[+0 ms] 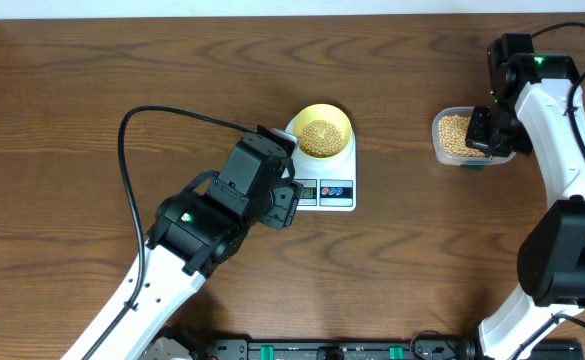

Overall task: Scoop item into bowl and weigh 50g on scale
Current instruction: 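Lower the scoop into the soybeans and scoop with the right gripper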

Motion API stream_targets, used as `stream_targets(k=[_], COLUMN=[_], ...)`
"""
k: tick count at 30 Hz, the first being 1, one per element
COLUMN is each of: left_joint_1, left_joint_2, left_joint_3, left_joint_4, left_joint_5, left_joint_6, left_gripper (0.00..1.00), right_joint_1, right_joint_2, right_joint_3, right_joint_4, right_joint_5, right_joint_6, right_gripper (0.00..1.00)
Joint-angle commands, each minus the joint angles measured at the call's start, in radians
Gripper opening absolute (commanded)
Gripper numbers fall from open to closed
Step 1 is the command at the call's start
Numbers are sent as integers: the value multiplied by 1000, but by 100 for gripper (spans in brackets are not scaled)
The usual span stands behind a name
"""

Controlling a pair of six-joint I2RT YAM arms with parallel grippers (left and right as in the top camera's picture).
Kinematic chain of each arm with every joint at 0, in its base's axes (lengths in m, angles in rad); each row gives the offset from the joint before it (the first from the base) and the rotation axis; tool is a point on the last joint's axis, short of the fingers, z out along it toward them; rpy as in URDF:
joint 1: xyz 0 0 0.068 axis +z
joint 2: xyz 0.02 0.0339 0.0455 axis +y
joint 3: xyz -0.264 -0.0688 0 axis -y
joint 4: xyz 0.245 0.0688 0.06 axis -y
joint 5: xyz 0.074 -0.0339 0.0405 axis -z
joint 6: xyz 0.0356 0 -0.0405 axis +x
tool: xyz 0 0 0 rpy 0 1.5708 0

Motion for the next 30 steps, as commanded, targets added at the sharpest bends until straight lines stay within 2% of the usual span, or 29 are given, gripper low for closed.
stream_targets(k=[1,12,30], left_joint_1=[4,4,4], left_joint_2=[-8,-8,-8], left_joint_3=[26,26,26], left_joint_4=[-2,-2,-2], left_joint_5=[-9,-9,-8], left_joint_6=[-5,-5,-5], left_gripper=[69,69,69], right_joint_1=[-4,10,-2], right_joint_2=[24,105,107], right_joint_3=[-11,-11,-11], right_joint_4=[6,12,0], right_joint_5=[-8,-90,-296], right_joint_6=[-13,-45,-101], right_gripper=[1,1,1])
